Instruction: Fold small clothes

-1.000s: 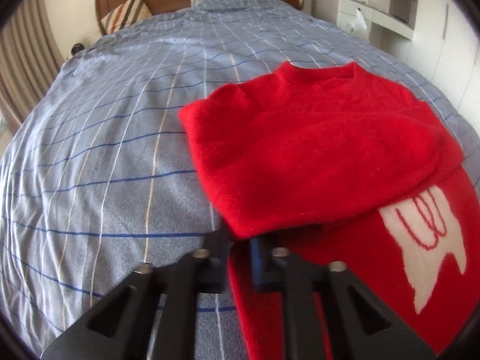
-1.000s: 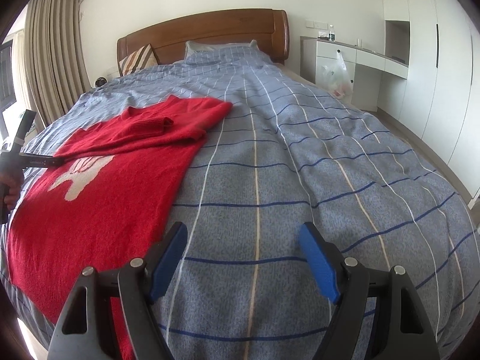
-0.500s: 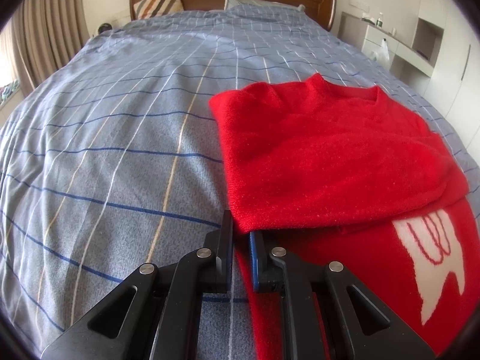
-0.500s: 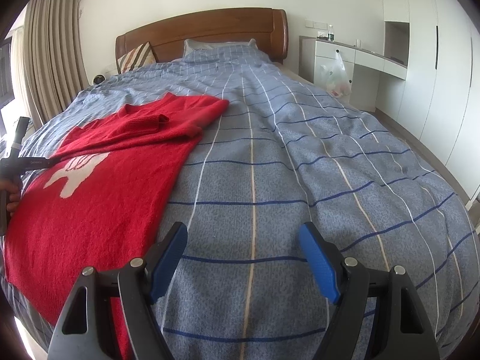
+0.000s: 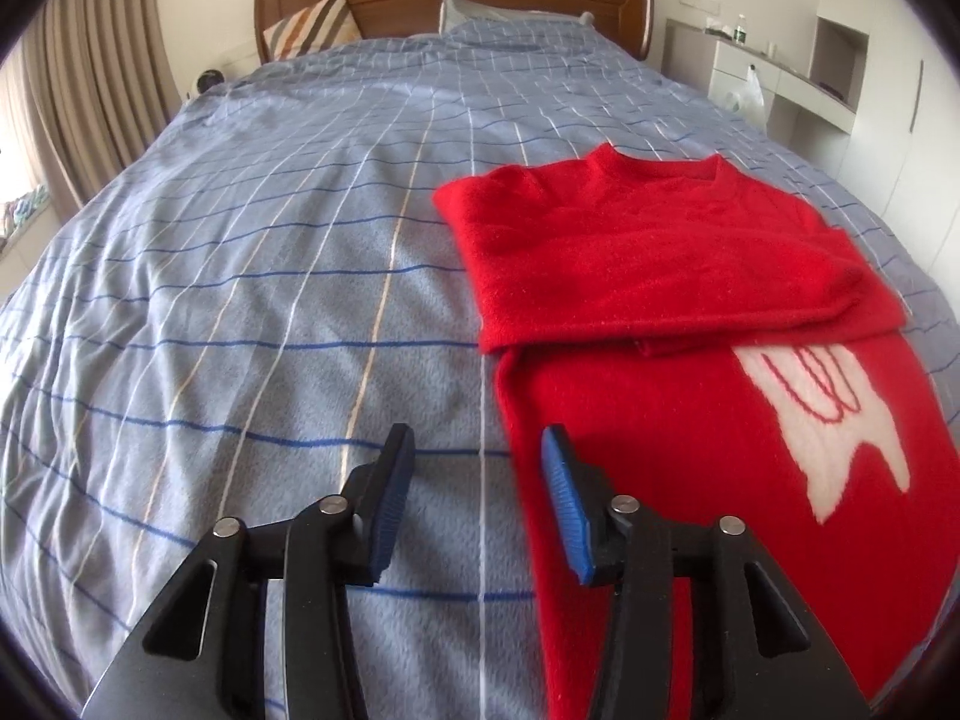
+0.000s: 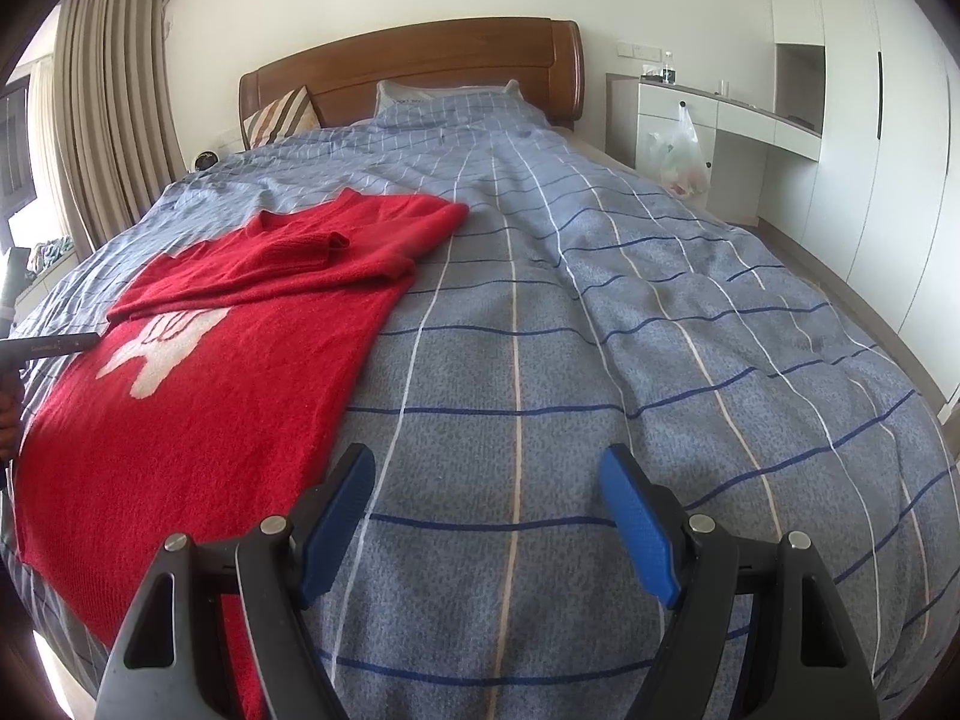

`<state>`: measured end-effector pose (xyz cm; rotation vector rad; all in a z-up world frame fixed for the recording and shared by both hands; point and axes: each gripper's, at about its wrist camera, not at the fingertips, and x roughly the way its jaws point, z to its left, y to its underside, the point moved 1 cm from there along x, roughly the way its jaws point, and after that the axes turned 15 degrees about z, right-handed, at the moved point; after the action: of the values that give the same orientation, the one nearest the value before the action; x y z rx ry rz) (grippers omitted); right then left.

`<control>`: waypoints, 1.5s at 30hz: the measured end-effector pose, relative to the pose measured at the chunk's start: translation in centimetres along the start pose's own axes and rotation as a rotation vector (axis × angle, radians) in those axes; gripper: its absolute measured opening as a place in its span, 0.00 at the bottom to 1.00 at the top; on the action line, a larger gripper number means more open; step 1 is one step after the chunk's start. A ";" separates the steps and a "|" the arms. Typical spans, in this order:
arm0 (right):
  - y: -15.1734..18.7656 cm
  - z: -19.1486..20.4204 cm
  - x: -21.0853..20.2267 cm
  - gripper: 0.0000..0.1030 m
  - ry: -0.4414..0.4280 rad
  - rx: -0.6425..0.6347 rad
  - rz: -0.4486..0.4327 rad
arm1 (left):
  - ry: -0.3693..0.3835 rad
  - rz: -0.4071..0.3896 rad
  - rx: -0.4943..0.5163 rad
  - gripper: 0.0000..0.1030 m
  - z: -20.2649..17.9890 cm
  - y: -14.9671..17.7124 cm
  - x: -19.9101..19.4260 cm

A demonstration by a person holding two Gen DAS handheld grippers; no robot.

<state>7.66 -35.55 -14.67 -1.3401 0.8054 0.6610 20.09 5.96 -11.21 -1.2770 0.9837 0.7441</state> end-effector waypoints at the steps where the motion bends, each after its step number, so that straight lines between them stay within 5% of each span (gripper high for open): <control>1: 0.0 0.0 0.0 0.74 -0.001 -0.001 0.001 | -0.004 -0.006 -0.007 0.55 0.4 0.4 -0.5; 7: -0.1 0.2 -0.4 0.74 -0.006 0.000 -0.022 | -0.097 -0.022 -0.118 0.64 5.1 2.7 -0.9; 11: -2.4 0.6 -0.9 0.73 -0.077 0.015 -0.005 | -0.047 -0.026 -0.179 0.64 7.7 4.0 0.7; 16: -10.1 2.1 0.0 0.66 -0.515 0.180 0.098 | -0.057 -0.085 -0.137 0.72 7.2 4.9 1.8; 19: -14.0 3.6 4.5 0.48 -0.702 0.315 0.237 | -0.010 -0.121 -0.162 0.72 7.8 5.3 1.8; 23: -15.9 4.8 10.9 0.27 -0.673 0.457 0.374 | 0.018 -0.148 -0.168 0.72 8.0 5.7 1.6; 26: -15.4 5.3 14.0 0.27 -0.672 0.561 0.452 | 0.019 -0.156 -0.166 0.73 8.1 5.7 1.6; 30: -15.9 6.3 15.4 0.24 -0.683 0.590 0.445 | 0.023 -0.163 -0.166 0.73 8.1 5.8 1.7; 32: -16.1 6.5 15.4 0.04 -0.633 0.562 0.442 | 0.024 -0.163 -0.166 0.73 8.1 5.9 1.7; 36: -15.7 6.6 11.8 0.04 -0.568 0.525 0.391 | 0.020 -0.166 -0.165 0.73 8.1 5.9 1.7; 41: -14.0 6.9 12.4 0.05 -0.495 0.527 0.475 | 0.014 -0.166 -0.162 0.74 7.9 6.0 1.6; 43: -13.9 6.8 12.0 0.13 -0.502 0.511 0.441 | 0.012 -0.167 -0.161 0.74 7.9 6.0 1.6; 45: -13.8 6.5 10.6 0.37 -0.489 0.471 0.398 | 0.009 -0.167 -0.160 0.74 7.9 6.0 1.6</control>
<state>25.70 -31.23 -15.14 -0.5567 0.7651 0.9903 16.84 14.58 -15.14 -1.4832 0.8256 0.6986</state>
